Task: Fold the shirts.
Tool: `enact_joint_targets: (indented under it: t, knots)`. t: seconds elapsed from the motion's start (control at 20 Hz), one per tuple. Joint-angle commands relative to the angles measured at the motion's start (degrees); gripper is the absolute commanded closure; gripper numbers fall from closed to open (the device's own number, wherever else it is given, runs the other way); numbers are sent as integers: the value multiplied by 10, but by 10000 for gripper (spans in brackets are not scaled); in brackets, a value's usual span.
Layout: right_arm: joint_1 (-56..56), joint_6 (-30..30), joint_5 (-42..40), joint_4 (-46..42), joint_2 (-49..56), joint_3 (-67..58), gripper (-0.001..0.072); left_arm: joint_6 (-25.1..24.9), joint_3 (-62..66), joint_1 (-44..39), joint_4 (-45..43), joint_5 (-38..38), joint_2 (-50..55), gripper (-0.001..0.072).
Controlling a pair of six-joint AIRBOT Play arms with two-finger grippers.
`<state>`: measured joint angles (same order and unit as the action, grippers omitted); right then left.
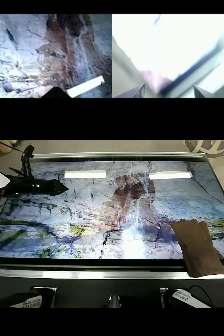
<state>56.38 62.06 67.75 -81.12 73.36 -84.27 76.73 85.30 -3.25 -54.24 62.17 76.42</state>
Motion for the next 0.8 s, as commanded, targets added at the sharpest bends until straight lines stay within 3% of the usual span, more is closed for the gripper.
enact_joint_targets:
  t: [0.0, 0.1, 0.2, 0.25, 0.3, 0.35, 0.4, 0.5, 0.6, 0.75]
  knots:
    - [-105, -94, -79, 17, 0, -104, 80, 113, 74, -53, -266, -26, 14, 687]
    - [-226, -87, -45, 1, 15, -102, 80, 208, 108, -102, -487, -6, 37, 686]
    - [-343, -20, 16, -16, 53, -99, 76, 239, 107, -122, -537, 45, 59, 656]
    - [-387, -17, 59, -21, 77, -99, 73, 238, 106, -122, -516, 108, 76, 482]
    - [-423, -17, 112, -21, 102, -99, 71, 238, 105, -121, -493, 196, 94, 186]
    - [-449, -17, 160, -20, 126, -99, 72, 238, 94, -121, -483, 266, 108, 54]
    - [-466, -17, 207, -20, 145, -99, 73, 225, 68, -122, -483, 289, 108, 55]
    - [-481, -26, 263, -25, 163, -99, 77, 216, 3, -128, -481, 235, 69, 63]
    - [-480, -27, 263, -25, 163, -99, 76, 230, -28, -130, -481, 187, 37, 62]
    - [-480, -27, 262, -26, 163, -99, 76, 227, -26, -129, -484, 181, 33, 61]
